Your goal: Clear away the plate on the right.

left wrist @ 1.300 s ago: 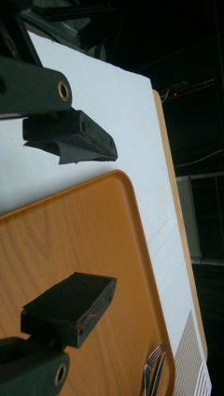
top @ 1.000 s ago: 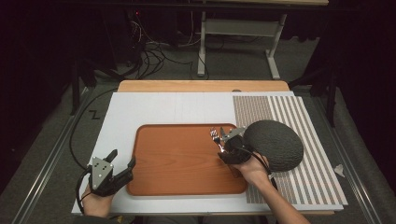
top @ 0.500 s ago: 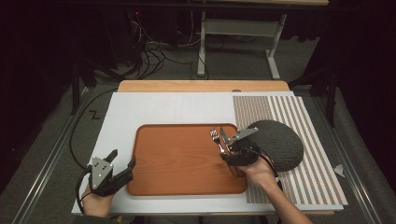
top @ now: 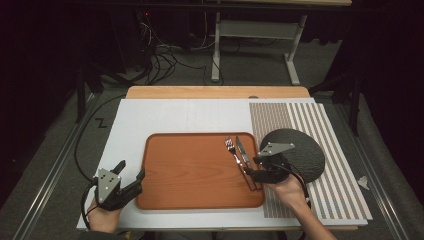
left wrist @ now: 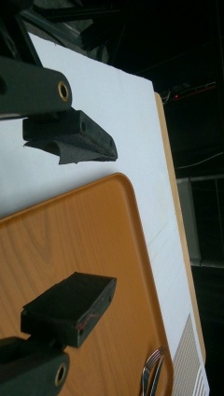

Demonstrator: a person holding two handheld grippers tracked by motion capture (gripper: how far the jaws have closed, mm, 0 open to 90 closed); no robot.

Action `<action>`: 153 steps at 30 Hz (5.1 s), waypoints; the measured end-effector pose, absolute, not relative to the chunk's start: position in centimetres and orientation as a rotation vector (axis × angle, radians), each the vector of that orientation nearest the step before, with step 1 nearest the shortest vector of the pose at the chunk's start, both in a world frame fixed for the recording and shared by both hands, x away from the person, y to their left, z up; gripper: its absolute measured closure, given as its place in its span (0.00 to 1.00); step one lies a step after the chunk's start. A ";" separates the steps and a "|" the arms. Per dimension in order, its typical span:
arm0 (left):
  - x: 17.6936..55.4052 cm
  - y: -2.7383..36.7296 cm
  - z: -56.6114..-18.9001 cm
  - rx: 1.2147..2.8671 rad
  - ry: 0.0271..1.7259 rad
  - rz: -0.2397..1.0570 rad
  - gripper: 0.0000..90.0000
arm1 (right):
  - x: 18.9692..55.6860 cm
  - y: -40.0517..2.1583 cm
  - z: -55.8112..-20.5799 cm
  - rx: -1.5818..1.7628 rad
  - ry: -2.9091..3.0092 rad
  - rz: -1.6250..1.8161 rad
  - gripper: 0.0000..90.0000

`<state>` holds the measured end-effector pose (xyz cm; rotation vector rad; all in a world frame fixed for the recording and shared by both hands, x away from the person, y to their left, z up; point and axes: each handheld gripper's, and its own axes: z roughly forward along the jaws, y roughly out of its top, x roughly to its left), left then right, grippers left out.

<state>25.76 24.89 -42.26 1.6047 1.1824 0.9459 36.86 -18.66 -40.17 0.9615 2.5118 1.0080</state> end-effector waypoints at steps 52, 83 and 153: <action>25.6 24.7 -42.1 1.605 1.176 0.957 0.37 | 33.1 -26.0 -42.8 0.919 2.320 0.771 0.48; 25.6 24.7 -42.1 1.606 1.176 0.956 0.37 | 31.1 -22.0 -45.0 0.497 2.070 0.361 0.61; 25.4 24.8 -42.0 1.599 1.161 0.950 0.37 | 31.8 -19.8 -45.6 0.476 2.022 0.158 0.72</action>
